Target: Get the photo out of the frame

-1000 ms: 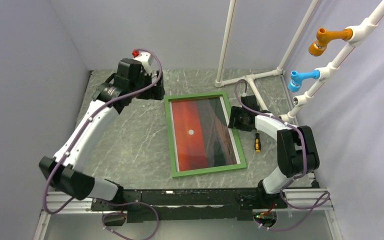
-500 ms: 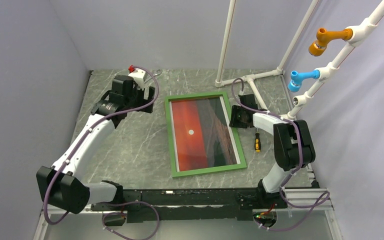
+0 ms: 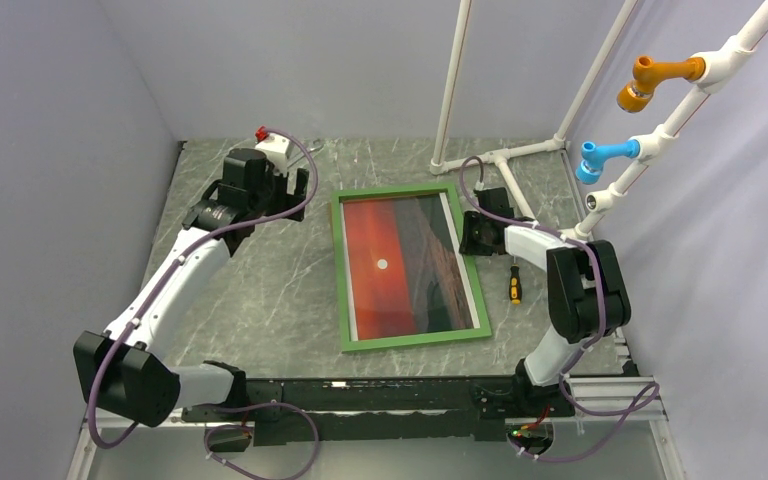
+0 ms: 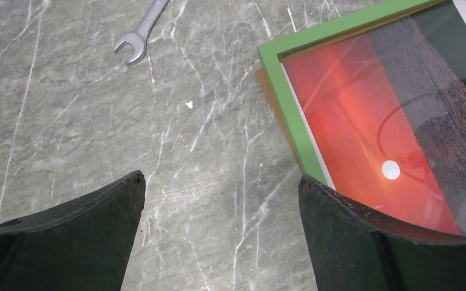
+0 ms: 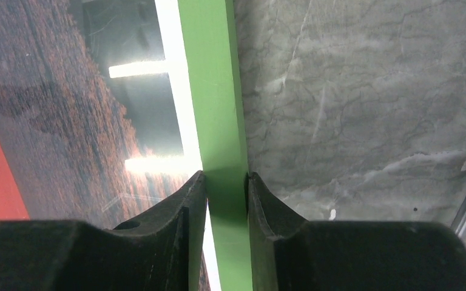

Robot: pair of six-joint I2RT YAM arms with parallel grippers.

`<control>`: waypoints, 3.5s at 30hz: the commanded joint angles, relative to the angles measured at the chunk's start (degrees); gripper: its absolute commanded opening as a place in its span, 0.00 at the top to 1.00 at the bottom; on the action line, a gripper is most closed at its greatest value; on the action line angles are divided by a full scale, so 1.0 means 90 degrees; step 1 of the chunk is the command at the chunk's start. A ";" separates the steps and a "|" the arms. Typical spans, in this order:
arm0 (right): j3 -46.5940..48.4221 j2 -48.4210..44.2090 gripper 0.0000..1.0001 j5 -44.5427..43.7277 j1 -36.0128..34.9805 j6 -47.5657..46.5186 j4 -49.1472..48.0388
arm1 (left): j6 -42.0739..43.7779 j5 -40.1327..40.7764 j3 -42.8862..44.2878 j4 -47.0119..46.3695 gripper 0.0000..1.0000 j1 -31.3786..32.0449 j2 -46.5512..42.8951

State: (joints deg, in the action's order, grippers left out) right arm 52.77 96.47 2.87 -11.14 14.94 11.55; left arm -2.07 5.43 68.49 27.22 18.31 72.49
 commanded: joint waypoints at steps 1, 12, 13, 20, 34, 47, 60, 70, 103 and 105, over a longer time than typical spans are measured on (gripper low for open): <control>0.0348 -0.0527 0.89 -0.0253 -0.0143 0.0055 0.0137 | 0.0151 0.0172 0.0029 -0.0302 0.03 -0.0022 -0.0048; 0.1042 -0.0906 1.00 -0.1273 -0.0890 0.0149 0.1096 | 0.0112 0.0251 0.0107 -0.0213 0.04 -0.0022 0.0135; 0.1157 -0.0926 1.00 -0.1371 -0.0996 0.0163 0.1223 | 0.0123 0.0278 0.0043 -0.0271 0.03 -0.0022 0.0102; 0.1815 -0.0815 1.00 -0.1584 -0.1828 0.0878 0.1604 | 0.0139 0.0468 -0.0029 -0.0331 0.03 -0.0022 -0.0010; 0.3796 0.1404 1.00 -0.1127 -0.3358 0.2972 0.1564 | 0.0153 0.0833 -0.0090 -0.0407 0.03 -0.0032 -0.0035; 0.5233 0.2987 1.00 -0.0499 -0.4159 0.4042 0.0980 | 0.0151 0.1029 -0.0133 -0.0462 0.03 -0.0227 -0.0007; 0.5714 0.3574 0.99 -0.0603 -0.4456 0.4162 0.0797 | 0.0137 0.0984 -0.0106 -0.0433 0.03 -0.0256 0.0113; 0.5959 0.3671 0.76 -0.0380 -0.4496 0.3691 0.0874 | 0.0116 0.0930 -0.0030 -0.0346 0.03 -0.0272 0.0204; -0.2337 -0.3903 0.14 0.1775 0.0857 0.1551 0.0056 | -0.1063 -0.4484 0.0861 0.0066 0.19 0.0534 0.3269; -0.2508 -0.3915 0.15 0.1997 0.1148 0.1528 -0.0123 | -0.1132 -0.4620 0.0908 0.0094 0.22 0.0534 0.3489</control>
State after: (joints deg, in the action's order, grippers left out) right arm 32.53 62.67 14.04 -4.71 30.57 13.76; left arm -9.69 -29.61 73.36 27.38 23.44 101.97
